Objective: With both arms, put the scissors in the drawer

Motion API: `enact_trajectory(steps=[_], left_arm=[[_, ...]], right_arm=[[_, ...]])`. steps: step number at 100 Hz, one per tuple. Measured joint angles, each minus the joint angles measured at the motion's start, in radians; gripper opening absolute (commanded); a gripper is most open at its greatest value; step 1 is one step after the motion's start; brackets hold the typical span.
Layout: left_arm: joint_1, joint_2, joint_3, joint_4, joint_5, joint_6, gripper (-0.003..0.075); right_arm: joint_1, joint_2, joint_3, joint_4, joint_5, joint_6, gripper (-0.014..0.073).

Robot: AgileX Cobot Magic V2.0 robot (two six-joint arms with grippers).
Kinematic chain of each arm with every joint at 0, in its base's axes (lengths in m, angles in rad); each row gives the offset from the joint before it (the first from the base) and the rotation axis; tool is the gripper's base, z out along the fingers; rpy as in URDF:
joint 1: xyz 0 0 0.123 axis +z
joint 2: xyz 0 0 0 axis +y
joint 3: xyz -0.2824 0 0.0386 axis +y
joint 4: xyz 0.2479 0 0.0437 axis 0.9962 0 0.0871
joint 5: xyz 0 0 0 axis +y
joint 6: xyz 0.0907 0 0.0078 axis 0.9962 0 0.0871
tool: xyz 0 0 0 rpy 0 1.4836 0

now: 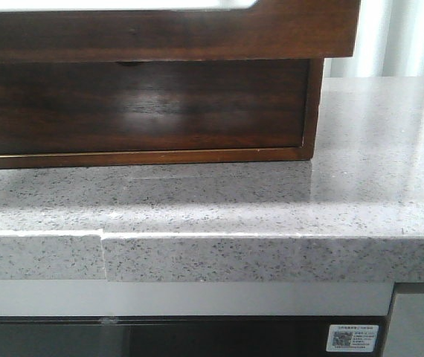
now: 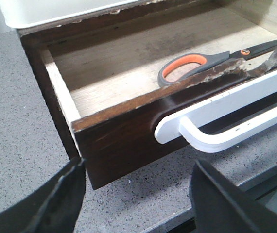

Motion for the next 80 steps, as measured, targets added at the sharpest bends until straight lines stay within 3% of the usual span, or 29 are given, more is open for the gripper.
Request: enact_trajectory(steps=[10,32,80], left_arm=[[0.0,0.0,0.0,0.0,-0.001,-0.01,0.0316],[0.0,0.0,0.0,0.0,-0.001,-0.021,-0.002],[0.0,0.0,0.0,-0.01,-0.003,-0.081,-0.002]], right_arm=[[0.0,-0.002,0.001,0.0,-0.008,0.0,0.0157],[0.0,-0.004,0.001,0.0,-0.009,0.002,-0.0069],[0.0,-0.004,0.001,0.001,-0.004,0.002,-0.0069]])
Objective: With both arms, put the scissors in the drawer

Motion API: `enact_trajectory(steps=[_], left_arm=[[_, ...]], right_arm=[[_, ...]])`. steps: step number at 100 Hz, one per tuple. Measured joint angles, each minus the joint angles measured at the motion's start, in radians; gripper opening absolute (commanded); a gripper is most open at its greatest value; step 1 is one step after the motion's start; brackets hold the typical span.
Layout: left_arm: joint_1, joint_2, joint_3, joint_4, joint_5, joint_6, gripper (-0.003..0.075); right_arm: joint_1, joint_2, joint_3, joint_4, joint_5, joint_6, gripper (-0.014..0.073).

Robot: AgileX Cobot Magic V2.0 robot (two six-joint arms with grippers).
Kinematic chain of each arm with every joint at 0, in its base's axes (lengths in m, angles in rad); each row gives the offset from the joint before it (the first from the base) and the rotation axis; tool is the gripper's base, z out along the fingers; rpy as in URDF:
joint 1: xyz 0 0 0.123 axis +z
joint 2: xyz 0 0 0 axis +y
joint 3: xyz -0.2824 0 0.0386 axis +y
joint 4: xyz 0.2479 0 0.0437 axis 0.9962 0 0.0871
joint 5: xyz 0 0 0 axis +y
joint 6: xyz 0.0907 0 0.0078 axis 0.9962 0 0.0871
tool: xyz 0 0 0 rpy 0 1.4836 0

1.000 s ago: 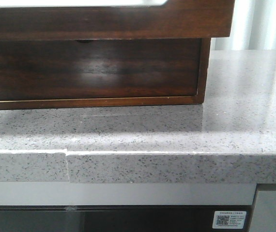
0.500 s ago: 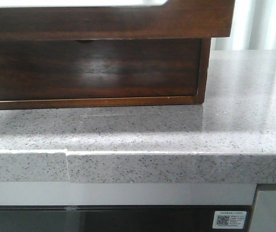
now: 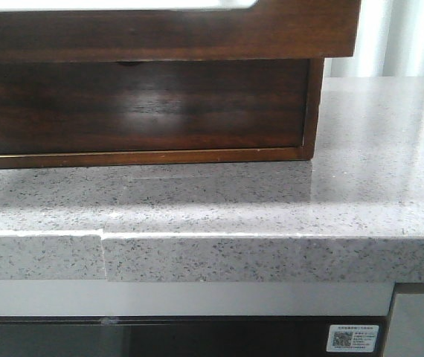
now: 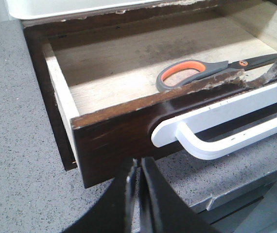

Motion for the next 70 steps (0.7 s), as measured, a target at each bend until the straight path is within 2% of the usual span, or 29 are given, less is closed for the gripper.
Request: enact_trajectory(steps=[22,35,70], left_arm=[[0.0,-0.002,0.0,0.001,-0.002,0.001,-0.002],[0.024,-0.078,0.05,0.047,-0.059,0.001,-0.002],[0.18,-0.498,0.569,0.108,-0.377,0.001,-0.002]], right_arm=[[0.0,0.0,0.0,0.0,0.0,0.0,-0.0069],[-0.005,0.0,0.0,0.0,0.0,0.0,-0.0069],[-0.005,0.0,0.0,0.0,0.0,0.0,-0.0069]])
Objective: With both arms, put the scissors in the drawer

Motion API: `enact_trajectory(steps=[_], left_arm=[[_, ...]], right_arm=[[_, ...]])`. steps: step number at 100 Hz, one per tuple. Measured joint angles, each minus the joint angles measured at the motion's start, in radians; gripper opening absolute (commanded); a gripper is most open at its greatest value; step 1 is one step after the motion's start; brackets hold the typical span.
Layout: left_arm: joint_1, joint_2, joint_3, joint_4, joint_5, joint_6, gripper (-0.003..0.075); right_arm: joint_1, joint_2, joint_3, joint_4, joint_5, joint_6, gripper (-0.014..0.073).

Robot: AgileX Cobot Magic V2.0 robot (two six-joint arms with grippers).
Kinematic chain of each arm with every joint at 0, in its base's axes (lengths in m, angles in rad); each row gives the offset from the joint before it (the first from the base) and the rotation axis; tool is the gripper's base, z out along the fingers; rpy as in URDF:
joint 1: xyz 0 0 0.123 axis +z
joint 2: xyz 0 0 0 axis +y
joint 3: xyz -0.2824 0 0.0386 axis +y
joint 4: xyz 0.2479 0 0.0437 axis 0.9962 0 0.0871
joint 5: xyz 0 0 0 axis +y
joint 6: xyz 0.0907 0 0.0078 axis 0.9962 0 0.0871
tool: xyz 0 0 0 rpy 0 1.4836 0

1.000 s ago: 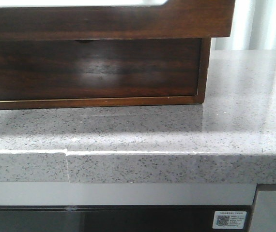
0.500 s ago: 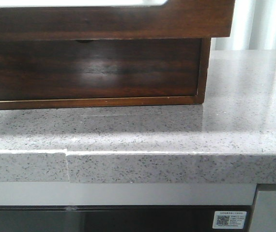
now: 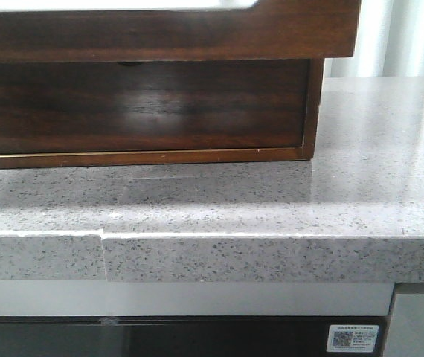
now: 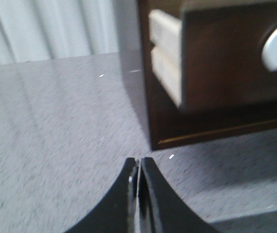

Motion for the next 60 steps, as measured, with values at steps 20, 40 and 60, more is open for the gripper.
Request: enact_trajectory(steps=[20,40,60], left_arm=[[0.028,-0.035,0.161,-0.037,-0.102,0.0,-0.002],[0.024,-0.035,0.161,-0.081,-0.192,0.0,-0.002],[0.024,-0.035,0.161,-0.083,-0.2,0.0,-0.002]], right_arm=[[0.0,0.0,0.002,0.0,0.002,0.0,-0.0069],[0.0,0.0,0.002,0.0,0.003,0.0,-0.0069],[0.0,0.0,0.002,0.0,0.003,0.0,-0.0069]])
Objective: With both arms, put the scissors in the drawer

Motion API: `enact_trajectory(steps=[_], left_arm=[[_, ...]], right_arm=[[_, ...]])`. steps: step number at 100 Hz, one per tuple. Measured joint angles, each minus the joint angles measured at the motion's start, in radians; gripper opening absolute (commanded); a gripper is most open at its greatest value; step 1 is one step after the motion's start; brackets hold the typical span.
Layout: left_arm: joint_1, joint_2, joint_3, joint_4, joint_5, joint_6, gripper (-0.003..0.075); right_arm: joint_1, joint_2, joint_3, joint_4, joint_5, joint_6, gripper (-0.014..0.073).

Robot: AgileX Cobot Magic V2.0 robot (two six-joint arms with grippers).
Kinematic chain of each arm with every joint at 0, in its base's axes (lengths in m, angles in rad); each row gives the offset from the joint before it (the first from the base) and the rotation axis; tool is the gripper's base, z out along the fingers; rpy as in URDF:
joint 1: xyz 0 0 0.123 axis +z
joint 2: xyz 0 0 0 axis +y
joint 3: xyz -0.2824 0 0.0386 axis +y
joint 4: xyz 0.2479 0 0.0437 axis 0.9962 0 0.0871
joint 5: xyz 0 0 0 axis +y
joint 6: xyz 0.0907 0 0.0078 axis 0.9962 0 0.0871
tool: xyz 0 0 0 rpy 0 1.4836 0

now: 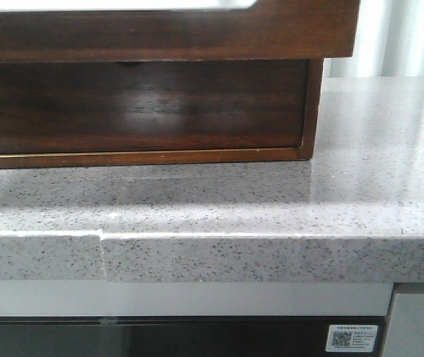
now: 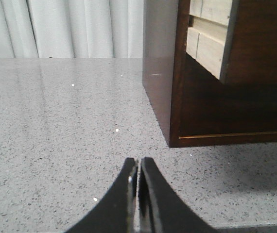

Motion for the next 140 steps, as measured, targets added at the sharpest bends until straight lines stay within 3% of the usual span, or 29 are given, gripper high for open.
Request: enact_trajectory(steps=[25,96,112,140], left_arm=[[0.0,0.0,0.0,0.201,-0.034,-0.181,-0.002],[0.0,0.0,0.0,0.218,-0.041,-0.205,-0.002],[0.0,0.0,0.0,0.218,-0.041,-0.205,-0.002],[0.0,0.0,0.0,0.218,-0.041,-0.205,-0.002]], right_arm=[[0.0,0.0,0.0,0.0,0.002,0.0,-0.0069],[-0.002,-0.009,0.008,-0.023,-0.015,0.0,-0.0069],[-0.058,-0.127,0.124,-0.055,-0.213,0.0,-0.0069],[-0.135,-0.448,0.541,-0.055,-0.646,0.0,-0.0069]])
